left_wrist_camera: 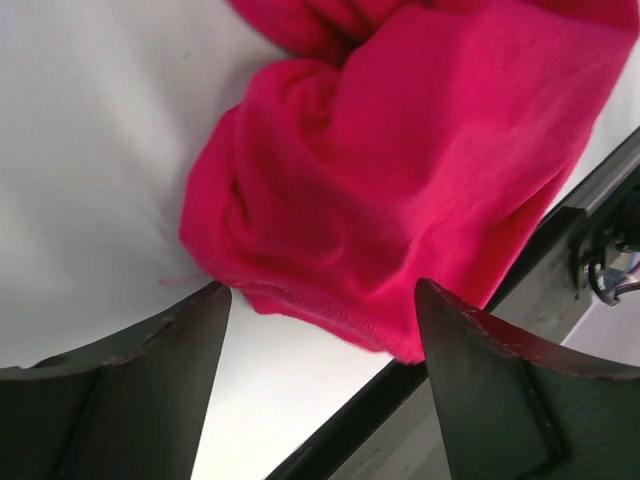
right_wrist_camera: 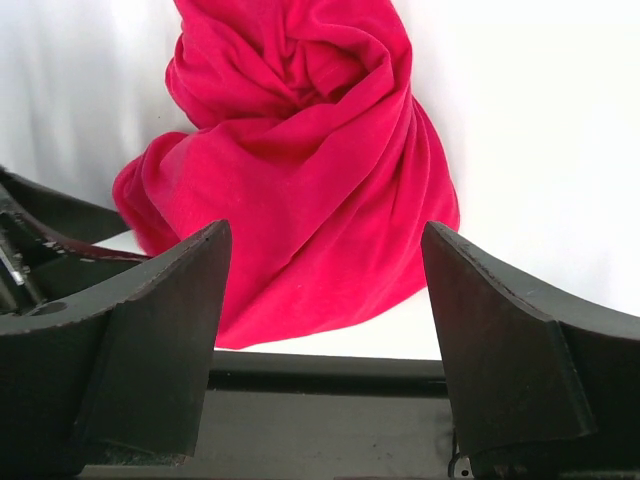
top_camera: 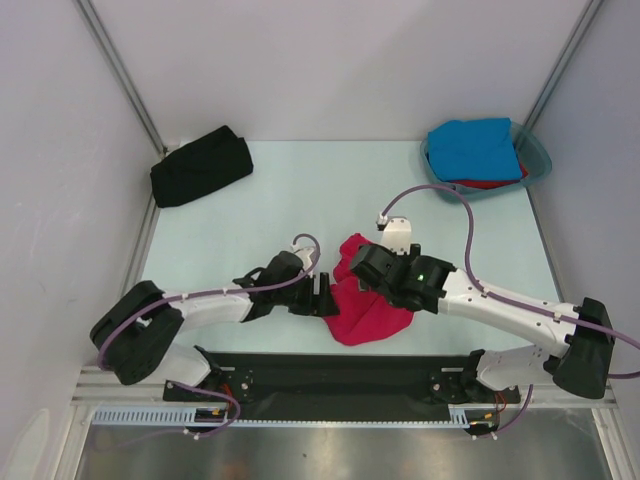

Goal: Fold and stack the t-shirts
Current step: Flatten the tshirt out

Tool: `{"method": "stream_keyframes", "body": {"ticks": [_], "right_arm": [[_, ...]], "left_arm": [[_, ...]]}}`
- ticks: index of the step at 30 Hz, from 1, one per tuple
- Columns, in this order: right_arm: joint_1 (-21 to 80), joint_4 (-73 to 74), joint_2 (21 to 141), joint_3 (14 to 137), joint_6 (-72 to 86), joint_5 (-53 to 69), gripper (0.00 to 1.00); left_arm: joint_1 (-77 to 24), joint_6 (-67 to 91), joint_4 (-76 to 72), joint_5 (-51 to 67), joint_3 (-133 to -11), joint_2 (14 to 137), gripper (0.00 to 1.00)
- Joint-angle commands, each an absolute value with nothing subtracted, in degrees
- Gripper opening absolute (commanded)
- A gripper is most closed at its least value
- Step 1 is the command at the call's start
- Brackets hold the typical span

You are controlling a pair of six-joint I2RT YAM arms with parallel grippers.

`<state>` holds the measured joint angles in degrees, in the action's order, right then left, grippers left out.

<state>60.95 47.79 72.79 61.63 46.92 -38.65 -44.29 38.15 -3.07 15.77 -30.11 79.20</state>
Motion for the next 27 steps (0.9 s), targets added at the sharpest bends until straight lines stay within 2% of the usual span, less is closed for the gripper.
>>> {"method": "stream_keyframes", "body": {"ticks": [1, 3, 6, 7, 9, 11, 14, 16, 18, 22, 27], "right_arm": [[60.82, 48.25, 71.46, 63.11, 47.90, -41.22, 0.82], [60.73, 48.34, 71.37, 63.02, 47.64, -41.13, 0.81], [60.65, 48.43, 71.28, 62.93, 47.90, -41.05, 0.82], [60.73, 48.34, 71.28, 62.76, 47.90, -41.22, 0.82], [60.65, 48.43, 71.10, 62.67, 48.16, -41.57, 0.82], [60.73, 48.69, 70.75, 62.75, 48.16, -42.27, 0.81], [60.65, 49.48, 69.79, 62.84, 48.25, -44.02, 0.81], [60.65, 50.09, 69.09, 62.75, 48.16, -44.73, 0.81], [60.47, 50.18, 67.86, 62.49, 48.25, -45.70, 0.82], [60.29, 49.92, 66.10, 61.52, 47.99, -46.23, 0.82], [60.29, 48.52, 65.04, 60.73, 47.20, -45.62, 0.82]], "left_arm": [[-45.79, 39.46, -6.76, 16.61, -30.67, 83.48, 0.78], [-46.32, 39.73, -7.64, 16.35, -30.85, 84.63, 0.73], [-46.67, 39.55, -7.56, 15.47, -31.55, 86.31, 0.52], [-46.76, 39.46, -6.86, 15.29, -31.81, 86.31, 0.28], [-47.02, 39.11, -5.46, 14.42, -32.86, 84.74, 0.00], [-47.20, 36.84, -0.73, 12.05, -34.71, 81.41, 0.00], [-47.20, 30.78, 13.94, 4.68, -44.35, 75.96, 0.00], [-46.94, 27.17, 22.88, -2.85, -53.76, 69.10, 0.00], [-45.45, 24.10, 27.75, -5.61, -64.18, 64.19, 0.00], [-41.31, 18.99, 41.79, -10.44, -81.79, 61.18, 0.00], [-37.71, 15.04, 51.14, -23.27, -99.09, 57.75, 0.00]]}}
